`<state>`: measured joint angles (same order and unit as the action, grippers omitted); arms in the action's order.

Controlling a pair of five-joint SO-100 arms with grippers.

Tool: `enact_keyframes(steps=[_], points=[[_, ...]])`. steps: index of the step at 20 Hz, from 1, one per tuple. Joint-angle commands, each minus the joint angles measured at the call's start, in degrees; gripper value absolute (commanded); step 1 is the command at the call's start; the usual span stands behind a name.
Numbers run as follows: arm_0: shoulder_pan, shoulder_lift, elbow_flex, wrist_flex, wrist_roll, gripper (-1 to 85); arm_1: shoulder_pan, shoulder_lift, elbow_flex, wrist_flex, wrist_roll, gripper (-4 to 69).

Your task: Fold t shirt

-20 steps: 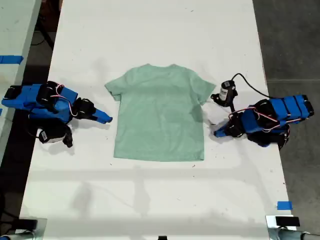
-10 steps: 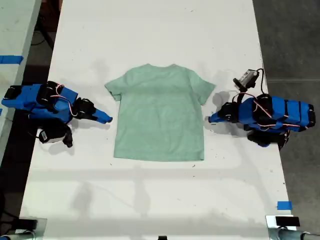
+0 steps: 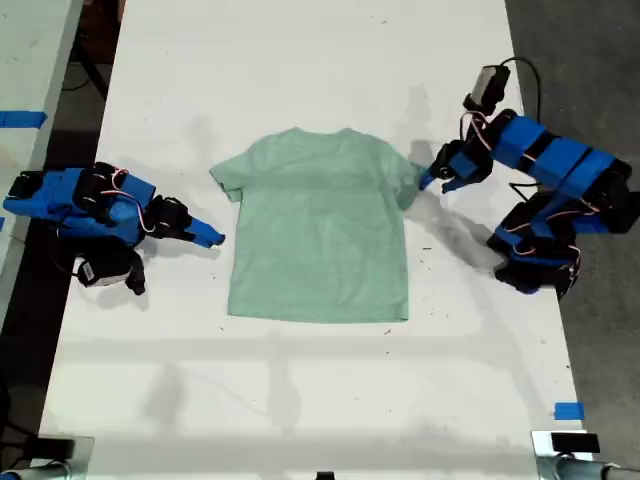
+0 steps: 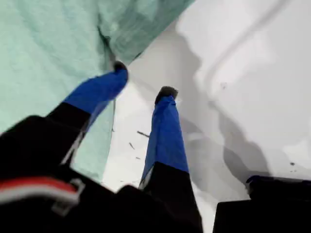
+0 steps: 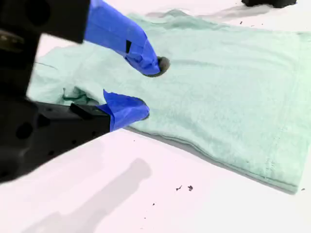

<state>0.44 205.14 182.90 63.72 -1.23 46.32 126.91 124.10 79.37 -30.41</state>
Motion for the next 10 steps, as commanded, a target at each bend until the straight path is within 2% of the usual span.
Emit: enact_keyframes(steps=[1,4,7,10], points=[[-0.35,0.35,0.62,-1.14,0.35,11.2,4.57,-12.22,-5.19,-9.05,-3.96,38.0],[-0.44,0.35,0.62,-1.14,0.35,11.2,6.86,-21.53,-5.10,-19.60,-4.39,34.6],[-0.44,0.35,0.62,-1.14,0.35,11.2,7.38,-26.10,-4.04,-25.14,-2.90,26.0],[-0.44,0.35,0.62,-1.14,0.35,11.2,7.82,-26.28,-4.22,-24.79,-2.46,1.5]])
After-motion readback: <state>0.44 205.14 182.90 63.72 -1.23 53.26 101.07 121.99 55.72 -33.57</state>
